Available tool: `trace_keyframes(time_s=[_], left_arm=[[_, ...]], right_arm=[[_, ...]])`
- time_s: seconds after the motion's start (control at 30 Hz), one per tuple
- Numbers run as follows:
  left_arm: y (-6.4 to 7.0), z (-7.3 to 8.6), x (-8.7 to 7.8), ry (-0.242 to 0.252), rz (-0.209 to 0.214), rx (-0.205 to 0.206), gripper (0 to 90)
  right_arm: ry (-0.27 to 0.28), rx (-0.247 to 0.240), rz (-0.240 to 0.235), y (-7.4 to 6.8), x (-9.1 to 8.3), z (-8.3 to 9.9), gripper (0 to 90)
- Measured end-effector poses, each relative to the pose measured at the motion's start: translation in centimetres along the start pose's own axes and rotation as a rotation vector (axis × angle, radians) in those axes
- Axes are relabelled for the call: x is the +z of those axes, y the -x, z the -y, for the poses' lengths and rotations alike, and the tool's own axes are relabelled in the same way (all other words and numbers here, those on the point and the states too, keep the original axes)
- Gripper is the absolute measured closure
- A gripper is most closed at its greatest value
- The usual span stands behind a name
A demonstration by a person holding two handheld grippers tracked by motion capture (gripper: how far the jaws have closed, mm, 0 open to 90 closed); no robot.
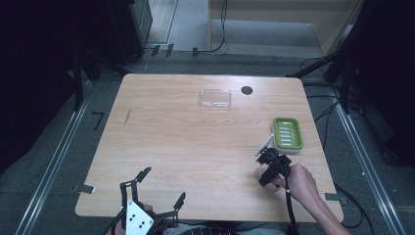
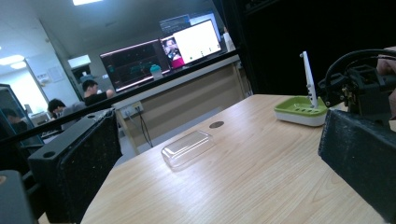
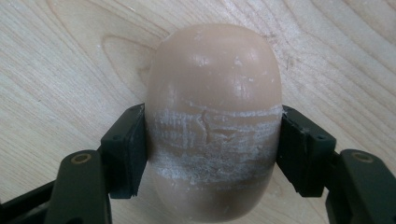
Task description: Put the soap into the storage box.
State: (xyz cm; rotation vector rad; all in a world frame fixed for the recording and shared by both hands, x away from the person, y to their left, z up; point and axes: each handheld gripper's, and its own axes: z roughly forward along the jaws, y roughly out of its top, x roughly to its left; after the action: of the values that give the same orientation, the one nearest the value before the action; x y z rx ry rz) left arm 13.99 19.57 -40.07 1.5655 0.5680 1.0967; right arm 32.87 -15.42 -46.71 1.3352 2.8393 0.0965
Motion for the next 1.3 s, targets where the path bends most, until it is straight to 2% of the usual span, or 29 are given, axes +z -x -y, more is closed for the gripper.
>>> trace_keyframes(time_s=[0.5,1.3], left_arm=[[0.0,0.0,0.0,-0.001,-0.002,-0.002,0.0],[0.0,0.0,-0.1,0.0,-0.003,-0.001,0.0]], right_arm=[[0.013,-0.022,-0.001,-0.1,-0.5,0.0,33.8],[0.044,0.013,0.008,1.1,-1.6,0.8,33.7]])
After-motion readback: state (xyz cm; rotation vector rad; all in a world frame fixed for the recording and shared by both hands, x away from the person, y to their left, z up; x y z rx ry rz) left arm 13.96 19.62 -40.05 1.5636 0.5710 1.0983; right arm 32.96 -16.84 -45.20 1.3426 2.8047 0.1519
